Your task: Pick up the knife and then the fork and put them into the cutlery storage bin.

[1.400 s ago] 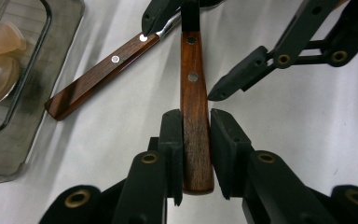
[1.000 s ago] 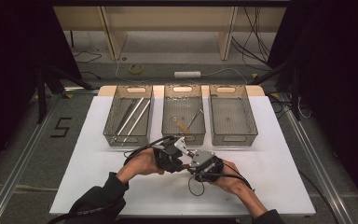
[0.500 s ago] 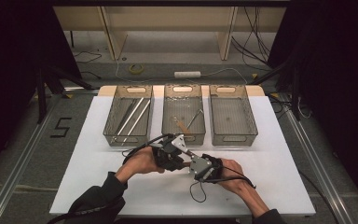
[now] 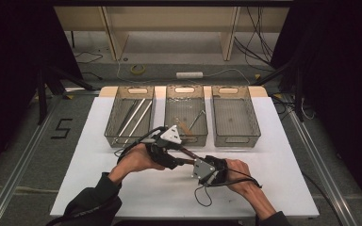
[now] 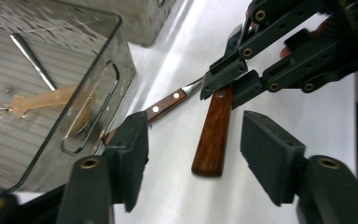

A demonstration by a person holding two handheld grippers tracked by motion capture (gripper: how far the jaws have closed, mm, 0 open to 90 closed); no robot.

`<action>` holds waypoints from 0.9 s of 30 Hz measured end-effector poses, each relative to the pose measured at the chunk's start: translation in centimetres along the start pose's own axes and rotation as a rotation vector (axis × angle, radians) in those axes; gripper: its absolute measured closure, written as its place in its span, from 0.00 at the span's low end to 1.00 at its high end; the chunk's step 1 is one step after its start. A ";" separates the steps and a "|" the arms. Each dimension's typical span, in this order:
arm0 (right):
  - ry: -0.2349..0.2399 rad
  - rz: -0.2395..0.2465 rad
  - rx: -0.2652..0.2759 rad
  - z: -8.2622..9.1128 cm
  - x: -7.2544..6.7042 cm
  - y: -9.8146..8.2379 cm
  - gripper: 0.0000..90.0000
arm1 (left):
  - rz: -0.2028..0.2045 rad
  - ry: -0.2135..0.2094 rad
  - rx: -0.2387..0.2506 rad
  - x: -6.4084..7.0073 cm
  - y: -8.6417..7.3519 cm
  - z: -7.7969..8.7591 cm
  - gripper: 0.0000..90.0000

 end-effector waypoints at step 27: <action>-0.035 -0.441 0.050 3.9 6.8 -2.3 0.88 | 0.201 0.216 0.326 0.3 -6.3 7.7 0.25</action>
Point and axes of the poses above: each handheld gripper's, and its own axes: z roughly backward along the jaws, y roughly out of its top, x roughly to its right, the point moved 1 cm from there along -z, roughly forward along the jaws, and after that the axes turned 8 degrees about x, right-handed, at the moved point
